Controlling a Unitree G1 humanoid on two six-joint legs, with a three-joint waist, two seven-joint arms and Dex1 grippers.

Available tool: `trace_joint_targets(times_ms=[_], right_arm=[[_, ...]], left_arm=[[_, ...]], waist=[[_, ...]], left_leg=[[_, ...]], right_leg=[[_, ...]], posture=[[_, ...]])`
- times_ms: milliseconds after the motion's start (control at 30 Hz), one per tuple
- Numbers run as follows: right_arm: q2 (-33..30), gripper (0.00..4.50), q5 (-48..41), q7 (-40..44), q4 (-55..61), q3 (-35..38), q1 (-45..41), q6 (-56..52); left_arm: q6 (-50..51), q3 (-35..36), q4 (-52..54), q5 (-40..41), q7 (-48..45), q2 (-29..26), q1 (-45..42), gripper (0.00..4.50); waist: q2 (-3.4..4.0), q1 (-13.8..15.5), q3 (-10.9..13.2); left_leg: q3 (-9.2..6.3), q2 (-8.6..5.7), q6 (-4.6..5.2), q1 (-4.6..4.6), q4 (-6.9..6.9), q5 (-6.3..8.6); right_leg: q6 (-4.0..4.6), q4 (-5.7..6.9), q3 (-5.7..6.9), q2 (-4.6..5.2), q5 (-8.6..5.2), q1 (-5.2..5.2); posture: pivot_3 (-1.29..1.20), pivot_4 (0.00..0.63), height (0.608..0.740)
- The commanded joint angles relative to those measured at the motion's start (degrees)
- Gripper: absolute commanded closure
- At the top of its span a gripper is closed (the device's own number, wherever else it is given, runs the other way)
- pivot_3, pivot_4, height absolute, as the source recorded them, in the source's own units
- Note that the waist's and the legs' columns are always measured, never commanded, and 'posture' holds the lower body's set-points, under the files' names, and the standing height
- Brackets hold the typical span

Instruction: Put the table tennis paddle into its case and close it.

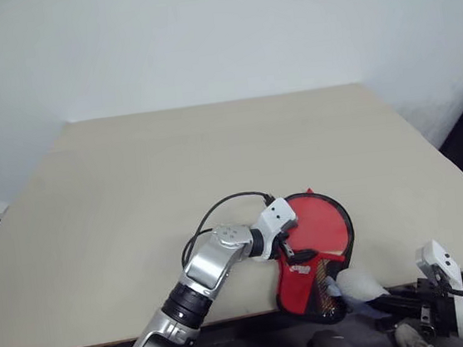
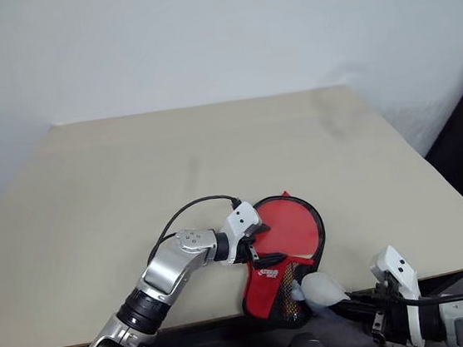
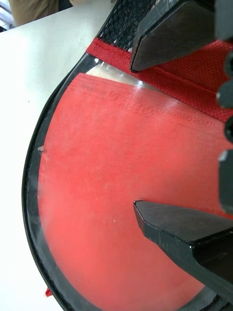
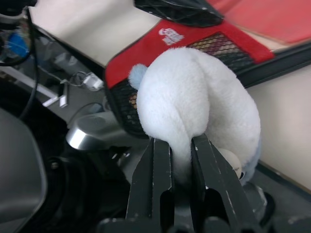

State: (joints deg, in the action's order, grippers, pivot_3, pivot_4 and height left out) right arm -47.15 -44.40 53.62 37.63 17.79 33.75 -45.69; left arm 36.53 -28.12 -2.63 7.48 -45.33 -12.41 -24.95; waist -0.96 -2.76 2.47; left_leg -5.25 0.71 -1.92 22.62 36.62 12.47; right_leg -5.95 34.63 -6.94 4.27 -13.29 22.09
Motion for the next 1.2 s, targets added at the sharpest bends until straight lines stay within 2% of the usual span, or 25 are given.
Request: trace_joint_targets(times_ms=[33,333,500,633,800,933,1200], right_arm=[[-1.97,4.49,-2.36,4.42,3.25,-2.27,1.78,-0.16],[-5.78,4.50,1.14,10.65,3.83,-6.69,6.57,5.66],[-4.91,4.50,0.96,13.24,-3.42,-6.58,0.34,8.87],[-3.59,4.50,2.40,14.33,-8.56,-6.29,-3.23,11.75],[-1.14,4.50,4.16,15.72,-13.86,-6.84,-5.64,15.86],[2.40,4.50,-0.01,13.91,-11.32,-5.97,-6.02,14.14],[6.82,4.50,-11.96,6.54,-9.27,0.96,-11.50,9.16]], left_arm=[[3.62,-1.51,-3.75,-1.00,0.13,-0.69,1.66,0.00],[4.12,-1.11,-3.58,-0.72,-0.06,-1.15,1.62,0.00],[4.07,-0.90,-3.92,-0.75,-0.11,-1.19,1.44,0.00],[3.97,-0.76,-4.19,-0.75,-0.12,-1.22,1.19,0.00],[3.84,-0.49,-4.61,-0.73,-0.01,-1.13,0.89,0.00],[3.70,-0.27,-4.90,-0.77,0.00,-1.21,0.74,0.00],[3.34,0.12,-5.37,-1.04,-0.23,-1.50,0.63,0.00]], waist=[[0.00,-0.01,0.00],[-0.04,-0.01,-0.02],[-0.09,-0.14,0.00],[-0.08,-0.15,0.00],[-0.07,-0.17,0.00],[0.00,-0.20,-0.01],[0.06,-0.21,-0.01]], left_leg=[[0.00,0.00,0.00,0.00,0.00,0.00],[0.02,0.00,0.00,0.00,0.06,0.01],[0.08,0.01,0.01,0.00,0.22,0.04],[0.11,0.01,0.03,0.00,0.30,0.05],[-0.03,0.05,0.03,-0.01,0.32,0.05],[-0.10,0.06,0.02,-0.02,0.32,0.05],[-0.13,0.07,0.02,-0.04,0.35,0.05]], right_leg=[[0.00,0.00,0.00,0.00,0.00,0.00],[0.00,0.00,0.02,0.03,0.00,0.00],[-0.01,0.00,0.09,0.11,0.00,-0.01],[-0.01,-0.01,0.89,0.68,0.00,-0.01],[0.00,0.00,1.24,0.78,0.00,-0.02],[0.00,0.04,1.32,0.78,0.00,-0.01],[0.00,-0.04,1.35,0.79,0.00,0.07]], posture=[[0.00,0.000,0.740],[0.00,0.000,0.740],[0.00,0.000,0.740],[0.00,0.000,0.740],[0.00,0.000,0.740],[0.00,0.000,0.740],[0.00,0.000,0.740]])
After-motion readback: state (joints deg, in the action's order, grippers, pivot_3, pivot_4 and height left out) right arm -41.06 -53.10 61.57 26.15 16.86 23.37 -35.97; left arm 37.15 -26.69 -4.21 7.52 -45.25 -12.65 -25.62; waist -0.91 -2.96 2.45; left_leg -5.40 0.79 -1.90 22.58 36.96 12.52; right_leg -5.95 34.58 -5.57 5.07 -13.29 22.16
